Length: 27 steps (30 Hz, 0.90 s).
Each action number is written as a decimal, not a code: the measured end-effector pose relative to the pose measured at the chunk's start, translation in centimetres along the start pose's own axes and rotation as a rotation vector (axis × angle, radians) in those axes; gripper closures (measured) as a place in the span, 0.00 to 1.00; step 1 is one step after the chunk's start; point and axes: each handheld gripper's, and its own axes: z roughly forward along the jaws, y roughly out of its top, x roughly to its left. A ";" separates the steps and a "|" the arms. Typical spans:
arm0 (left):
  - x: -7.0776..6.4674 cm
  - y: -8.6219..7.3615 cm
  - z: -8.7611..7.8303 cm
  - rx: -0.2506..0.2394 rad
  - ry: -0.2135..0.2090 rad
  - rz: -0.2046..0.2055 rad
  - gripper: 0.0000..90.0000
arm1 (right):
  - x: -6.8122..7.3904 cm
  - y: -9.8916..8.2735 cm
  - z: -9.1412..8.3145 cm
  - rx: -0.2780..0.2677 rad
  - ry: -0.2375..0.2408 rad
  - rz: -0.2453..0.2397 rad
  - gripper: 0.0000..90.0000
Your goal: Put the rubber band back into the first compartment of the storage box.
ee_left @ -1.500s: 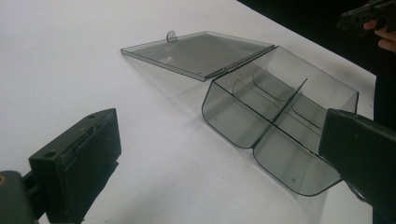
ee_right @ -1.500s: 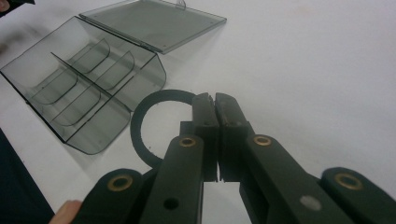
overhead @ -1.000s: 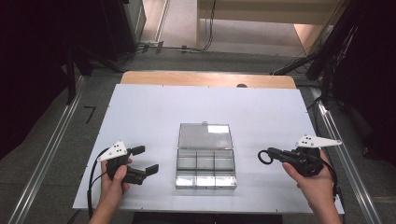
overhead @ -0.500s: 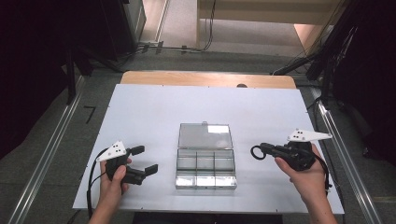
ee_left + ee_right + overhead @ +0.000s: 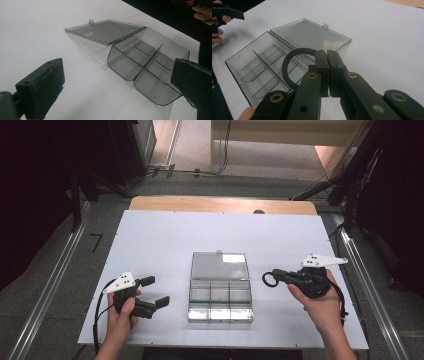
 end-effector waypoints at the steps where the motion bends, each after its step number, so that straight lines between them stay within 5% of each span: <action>1: 0.0 0.0 0.0 0.000 0.000 0.000 0.00 | 0.0 0.1 0.1 0.001 0.001 -0.005 0.96; 27: -0.1 0.0 0.0 -0.005 -0.010 -0.001 0.00 | 1.5 2.5 2.8 0.018 0.044 -0.043 0.96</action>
